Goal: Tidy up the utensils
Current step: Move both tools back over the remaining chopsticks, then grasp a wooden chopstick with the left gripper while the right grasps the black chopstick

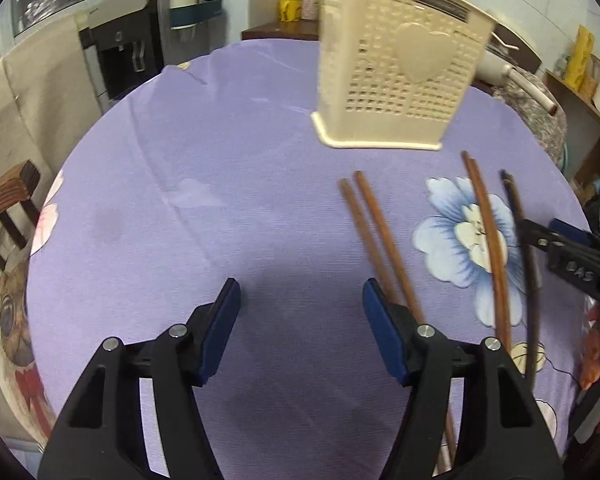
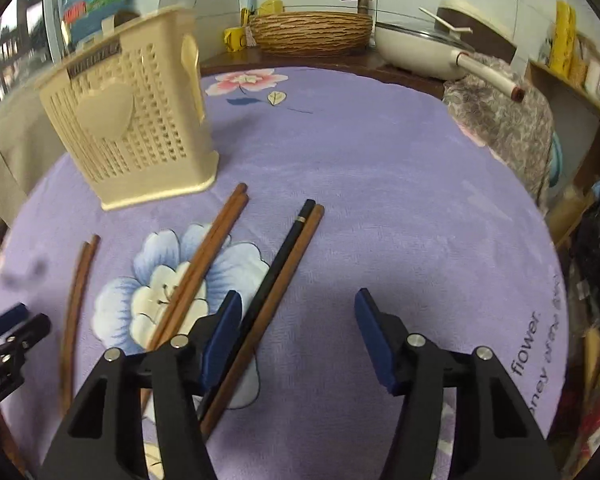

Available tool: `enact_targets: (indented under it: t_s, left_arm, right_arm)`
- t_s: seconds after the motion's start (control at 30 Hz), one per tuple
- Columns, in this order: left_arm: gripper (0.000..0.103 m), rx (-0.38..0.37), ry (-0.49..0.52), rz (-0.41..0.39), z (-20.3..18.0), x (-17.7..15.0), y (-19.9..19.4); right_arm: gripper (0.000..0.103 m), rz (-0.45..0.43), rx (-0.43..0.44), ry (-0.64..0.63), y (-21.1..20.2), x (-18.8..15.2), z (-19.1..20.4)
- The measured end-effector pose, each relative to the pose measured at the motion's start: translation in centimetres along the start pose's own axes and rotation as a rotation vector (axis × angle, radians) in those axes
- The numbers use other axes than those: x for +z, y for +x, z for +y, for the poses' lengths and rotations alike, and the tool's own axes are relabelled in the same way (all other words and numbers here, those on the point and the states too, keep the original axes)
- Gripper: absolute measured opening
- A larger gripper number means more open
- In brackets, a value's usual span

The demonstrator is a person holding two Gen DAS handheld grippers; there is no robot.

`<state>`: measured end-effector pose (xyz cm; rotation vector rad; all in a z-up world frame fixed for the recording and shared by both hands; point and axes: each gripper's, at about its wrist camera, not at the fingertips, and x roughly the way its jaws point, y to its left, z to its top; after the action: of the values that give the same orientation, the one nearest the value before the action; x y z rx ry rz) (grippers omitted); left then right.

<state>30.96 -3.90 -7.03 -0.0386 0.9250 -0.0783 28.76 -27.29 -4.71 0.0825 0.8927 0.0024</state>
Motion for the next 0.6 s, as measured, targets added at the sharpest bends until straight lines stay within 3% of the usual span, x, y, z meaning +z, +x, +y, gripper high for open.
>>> enact_targets:
  t_s: [0.17, 0.33, 0.6]
  left_arm:
    - [0.064, -0.055, -0.092, -0.01, 1.4, 0.9, -0.6]
    - [0.064, -0.095, -0.076, -0.007, 0.1, 1.4, -0.2]
    - [0.064, -0.071, -0.037, -0.003, -1.2, 0.9, 0.5]
  right_arm:
    - [0.052, 0.007, -0.011, 0.043, 0.4, 0.5, -0.8]
    - [0.047, 0.006, -0.033, 0.061, 1.4, 0.8, -0.6]
    - [0.046, 0.023, -0.055, 0.047, 2.0, 1.1, -1.2]
